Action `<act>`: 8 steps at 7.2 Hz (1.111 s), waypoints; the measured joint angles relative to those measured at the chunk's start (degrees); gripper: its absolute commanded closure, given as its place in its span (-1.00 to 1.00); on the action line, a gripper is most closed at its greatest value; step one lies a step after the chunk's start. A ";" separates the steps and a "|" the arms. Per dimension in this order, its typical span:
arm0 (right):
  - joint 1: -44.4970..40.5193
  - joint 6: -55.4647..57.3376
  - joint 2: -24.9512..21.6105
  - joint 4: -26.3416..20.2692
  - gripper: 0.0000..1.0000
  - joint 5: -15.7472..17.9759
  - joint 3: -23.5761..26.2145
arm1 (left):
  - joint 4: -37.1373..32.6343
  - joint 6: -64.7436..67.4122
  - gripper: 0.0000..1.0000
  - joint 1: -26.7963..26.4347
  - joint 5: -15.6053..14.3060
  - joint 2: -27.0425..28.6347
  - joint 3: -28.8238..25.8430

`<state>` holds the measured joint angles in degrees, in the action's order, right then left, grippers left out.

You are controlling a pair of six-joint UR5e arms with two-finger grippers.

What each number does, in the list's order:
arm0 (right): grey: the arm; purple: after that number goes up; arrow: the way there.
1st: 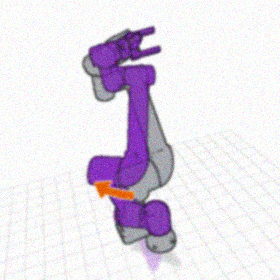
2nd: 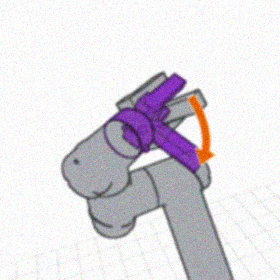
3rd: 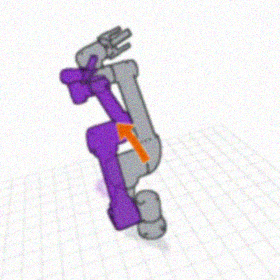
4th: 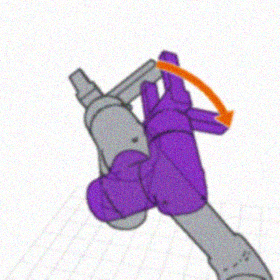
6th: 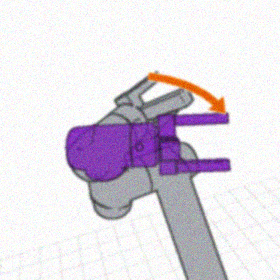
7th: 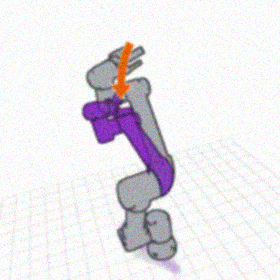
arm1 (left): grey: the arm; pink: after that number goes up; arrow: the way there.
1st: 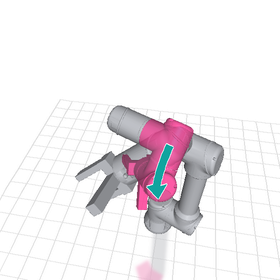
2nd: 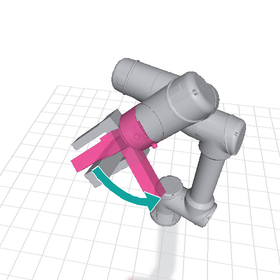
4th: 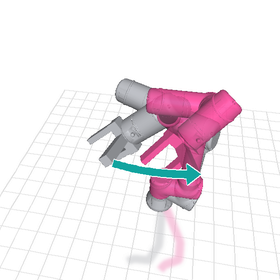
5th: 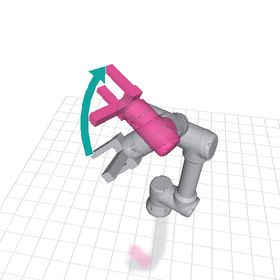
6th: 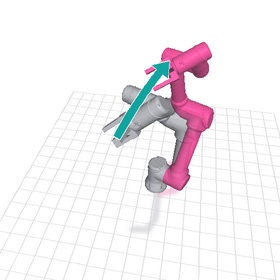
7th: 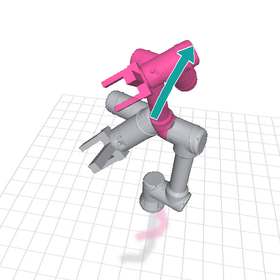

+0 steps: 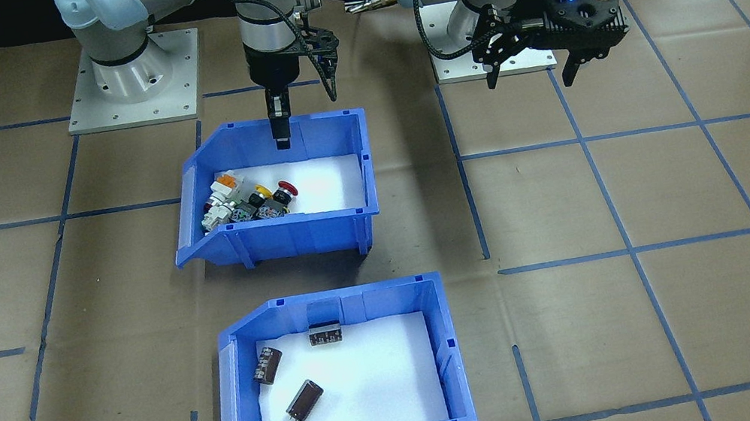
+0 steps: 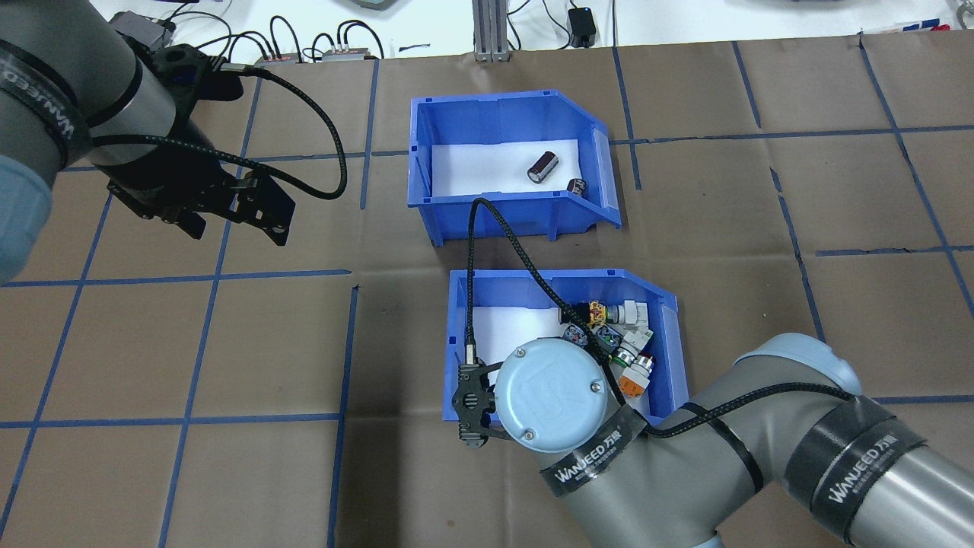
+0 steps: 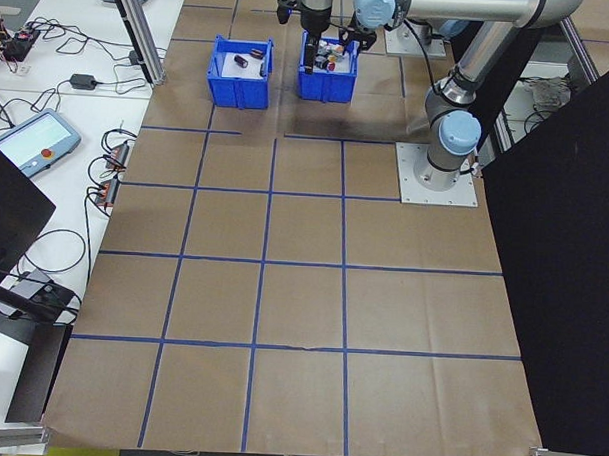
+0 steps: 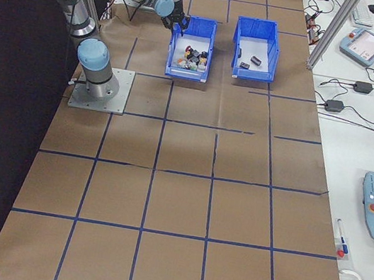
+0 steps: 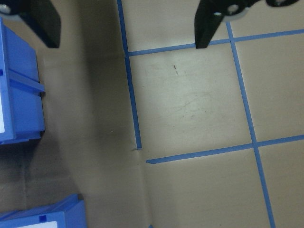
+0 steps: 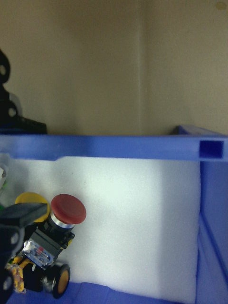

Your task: Place battery box in front

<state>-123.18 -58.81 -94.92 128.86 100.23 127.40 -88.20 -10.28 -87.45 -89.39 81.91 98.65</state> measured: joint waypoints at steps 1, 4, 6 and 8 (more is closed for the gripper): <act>0.56 -2.43 -0.97 -0.12 -1.00 1.76 -0.57 | 0.03 -0.02 -0.99 0.05 0.02 -0.03 0.02; 7.80 -3.64 -8.18 -4.83 -1.00 2.64 -2.62 | 0.42 0.03 -0.99 0.15 0.04 -0.07 -0.08; 19.23 -0.44 -11.19 -7.95 -1.00 -2.56 -3.57 | 0.55 0.01 -0.99 0.20 -0.21 -0.01 -0.05; 28.58 12.35 -11.79 -11.62 -1.00 -8.37 -6.53 | 0.75 0.06 -0.99 0.20 -0.08 0.10 -0.02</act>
<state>-94.60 -46.45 -106.72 117.24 91.85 120.87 -87.45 -10.22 -87.24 -89.46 82.02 98.62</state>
